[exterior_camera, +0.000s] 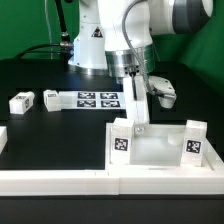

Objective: Assemble square table

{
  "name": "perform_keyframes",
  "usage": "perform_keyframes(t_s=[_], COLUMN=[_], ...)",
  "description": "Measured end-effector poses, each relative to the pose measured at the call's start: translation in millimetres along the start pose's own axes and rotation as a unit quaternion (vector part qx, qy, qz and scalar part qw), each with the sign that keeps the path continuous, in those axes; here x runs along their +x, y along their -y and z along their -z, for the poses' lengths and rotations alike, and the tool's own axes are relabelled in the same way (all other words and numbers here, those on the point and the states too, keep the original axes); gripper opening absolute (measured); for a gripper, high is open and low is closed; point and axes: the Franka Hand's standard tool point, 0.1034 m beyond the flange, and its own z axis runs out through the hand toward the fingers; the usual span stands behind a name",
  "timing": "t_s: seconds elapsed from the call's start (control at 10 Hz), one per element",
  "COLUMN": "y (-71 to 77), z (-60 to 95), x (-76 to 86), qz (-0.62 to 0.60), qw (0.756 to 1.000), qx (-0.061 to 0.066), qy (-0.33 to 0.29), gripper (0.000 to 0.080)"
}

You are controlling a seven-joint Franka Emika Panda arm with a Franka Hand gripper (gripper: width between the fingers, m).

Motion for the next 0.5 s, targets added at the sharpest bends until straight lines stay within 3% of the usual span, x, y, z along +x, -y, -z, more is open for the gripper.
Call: perform_keyframes(t_s=[0.1,0.2,0.4,0.5], y=[0.2,-4.0,-5.9,-6.6], z=[2.9,7.1,12.4,12.6], x=[15.1,33.3,41.9,53.7], qz=[0.078,0.126,0.195,0.257], qw=[0.997,0.992,0.981,0.966], qx=[0.009,0.006,-0.019,-0.023], qy=[-0.008,-0.005,0.006,-0.004], gripper=[0.0058,0.0058,0.0058,0.0062])
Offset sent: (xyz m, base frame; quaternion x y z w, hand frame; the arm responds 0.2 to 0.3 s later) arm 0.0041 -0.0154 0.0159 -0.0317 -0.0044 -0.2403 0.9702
